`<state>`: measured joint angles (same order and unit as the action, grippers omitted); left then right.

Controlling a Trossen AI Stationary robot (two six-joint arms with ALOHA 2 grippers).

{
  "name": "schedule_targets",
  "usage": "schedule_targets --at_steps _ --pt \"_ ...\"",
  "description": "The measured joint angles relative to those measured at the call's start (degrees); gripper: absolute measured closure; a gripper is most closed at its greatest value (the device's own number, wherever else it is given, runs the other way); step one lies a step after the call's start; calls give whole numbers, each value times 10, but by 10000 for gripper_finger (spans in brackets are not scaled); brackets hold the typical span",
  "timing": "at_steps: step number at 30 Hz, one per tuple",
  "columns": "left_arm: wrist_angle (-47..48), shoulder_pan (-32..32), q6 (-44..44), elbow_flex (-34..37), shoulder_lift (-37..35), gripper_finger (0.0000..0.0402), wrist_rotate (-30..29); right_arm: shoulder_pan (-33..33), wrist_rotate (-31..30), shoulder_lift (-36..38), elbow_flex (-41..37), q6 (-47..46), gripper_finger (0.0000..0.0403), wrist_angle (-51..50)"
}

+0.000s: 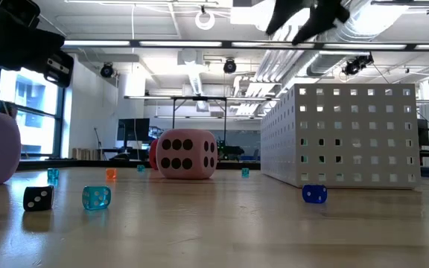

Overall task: Pick & Place Dice
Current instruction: Put the orange die into the white bin

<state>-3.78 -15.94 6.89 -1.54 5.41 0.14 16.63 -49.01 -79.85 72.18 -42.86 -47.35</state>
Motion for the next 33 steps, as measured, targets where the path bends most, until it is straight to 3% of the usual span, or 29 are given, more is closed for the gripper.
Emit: schedule_targets --at_steps 4,7,15,23,28,33 --pt "17 0 -15 0 0 401 -1 83 -42 -11 0 24 4 33" --pt "23 3 78 0 0 401 -13 125 -64 -28 0 49 4 52" --pt "21 31 66 -28 42 401 -51 164 -69 -50 0 111 4 101" --pt "107 76 98 -140 221 401 -53 156 -102 -50 0 111 4 94" --pt "101 124 17 -171 337 401 -68 162 -90 -50 0 86 4 95" --pt "78 163 -34 -172 405 399 -93 184 -90 -50 0 82 4 94"
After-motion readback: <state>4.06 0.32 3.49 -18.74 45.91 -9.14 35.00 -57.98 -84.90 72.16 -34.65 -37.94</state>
